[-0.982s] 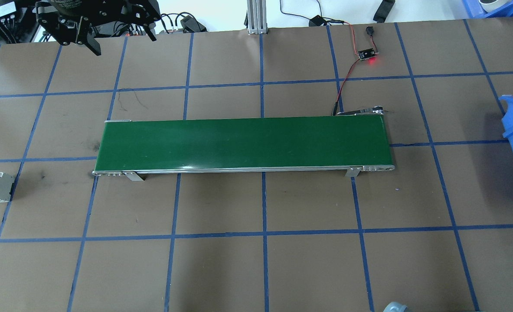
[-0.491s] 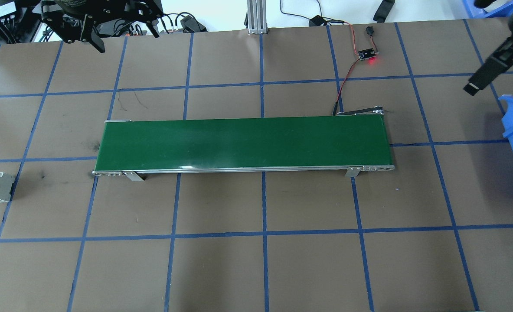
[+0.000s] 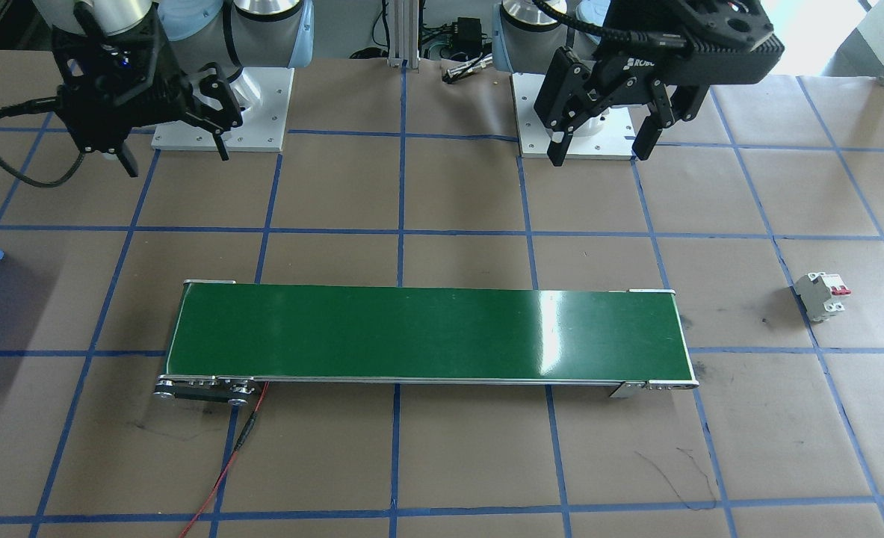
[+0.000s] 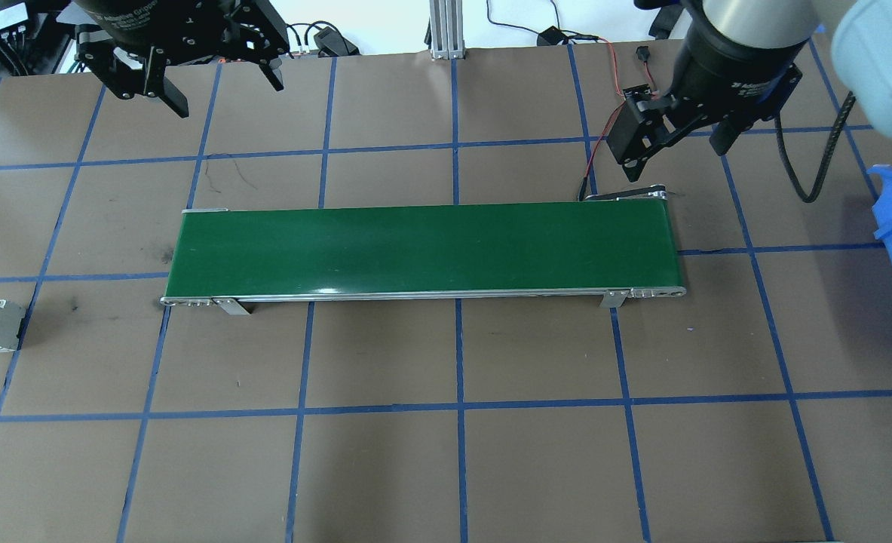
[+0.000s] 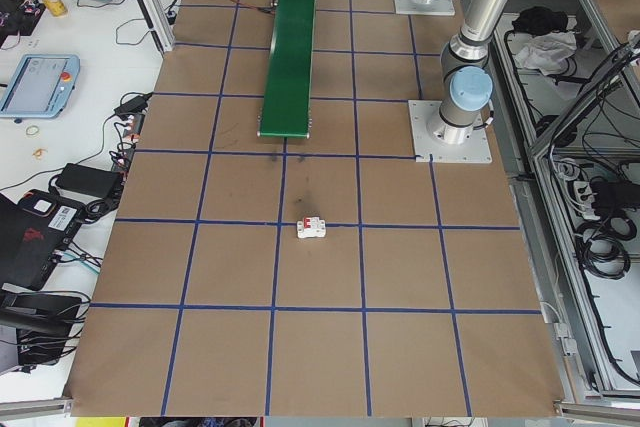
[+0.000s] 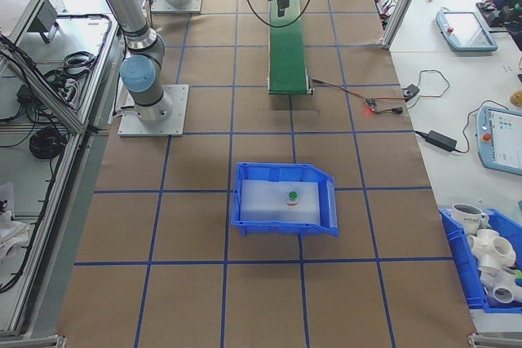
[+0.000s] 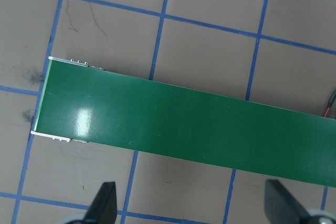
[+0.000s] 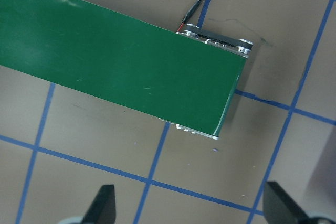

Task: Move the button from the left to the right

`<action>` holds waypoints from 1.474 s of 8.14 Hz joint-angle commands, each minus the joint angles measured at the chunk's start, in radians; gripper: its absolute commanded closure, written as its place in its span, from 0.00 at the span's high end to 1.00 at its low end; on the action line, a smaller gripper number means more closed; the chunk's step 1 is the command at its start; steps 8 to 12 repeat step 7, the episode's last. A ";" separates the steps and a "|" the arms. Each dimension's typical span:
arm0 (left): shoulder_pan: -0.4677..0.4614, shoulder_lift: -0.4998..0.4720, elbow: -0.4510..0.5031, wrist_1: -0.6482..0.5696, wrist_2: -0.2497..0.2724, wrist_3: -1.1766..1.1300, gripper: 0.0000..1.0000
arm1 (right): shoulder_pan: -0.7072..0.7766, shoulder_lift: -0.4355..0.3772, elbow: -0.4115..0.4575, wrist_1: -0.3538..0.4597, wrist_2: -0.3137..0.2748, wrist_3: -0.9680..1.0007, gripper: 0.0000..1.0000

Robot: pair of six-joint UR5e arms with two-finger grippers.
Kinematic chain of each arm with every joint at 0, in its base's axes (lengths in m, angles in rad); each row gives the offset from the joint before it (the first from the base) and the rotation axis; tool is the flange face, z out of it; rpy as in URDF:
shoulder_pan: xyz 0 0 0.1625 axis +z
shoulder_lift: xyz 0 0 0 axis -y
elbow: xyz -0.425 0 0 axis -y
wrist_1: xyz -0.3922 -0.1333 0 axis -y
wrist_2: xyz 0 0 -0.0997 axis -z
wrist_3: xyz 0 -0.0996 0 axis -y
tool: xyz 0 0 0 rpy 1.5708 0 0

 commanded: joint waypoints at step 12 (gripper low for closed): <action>0.013 -0.038 -0.006 -0.037 0.112 0.133 1.00 | 0.049 0.011 -0.001 0.018 -0.001 0.151 1.00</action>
